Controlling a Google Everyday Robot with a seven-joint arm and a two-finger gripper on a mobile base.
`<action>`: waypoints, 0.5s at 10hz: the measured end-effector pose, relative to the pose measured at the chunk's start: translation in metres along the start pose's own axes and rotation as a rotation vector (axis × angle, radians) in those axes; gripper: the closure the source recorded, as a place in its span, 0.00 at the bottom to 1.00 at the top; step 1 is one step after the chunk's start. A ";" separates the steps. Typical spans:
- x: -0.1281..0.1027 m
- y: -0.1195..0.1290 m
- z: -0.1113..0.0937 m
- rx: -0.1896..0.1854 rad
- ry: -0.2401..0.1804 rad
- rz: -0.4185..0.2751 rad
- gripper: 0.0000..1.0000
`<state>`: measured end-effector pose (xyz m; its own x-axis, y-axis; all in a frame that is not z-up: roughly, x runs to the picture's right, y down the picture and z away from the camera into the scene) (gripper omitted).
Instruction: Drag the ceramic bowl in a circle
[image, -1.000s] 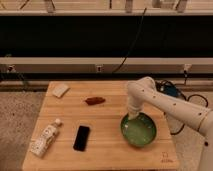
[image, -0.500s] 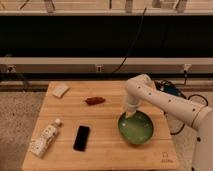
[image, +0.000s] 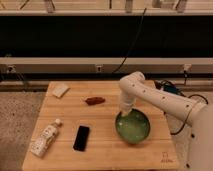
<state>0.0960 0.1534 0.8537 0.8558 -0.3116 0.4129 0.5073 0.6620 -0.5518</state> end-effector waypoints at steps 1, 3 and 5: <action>-0.006 -0.002 0.000 -0.002 0.000 -0.016 0.99; -0.014 0.001 0.000 -0.010 0.002 -0.044 0.99; -0.020 0.004 -0.001 -0.016 0.000 -0.063 0.99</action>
<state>0.0809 0.1617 0.8423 0.8222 -0.3524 0.4470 0.5616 0.6299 -0.5365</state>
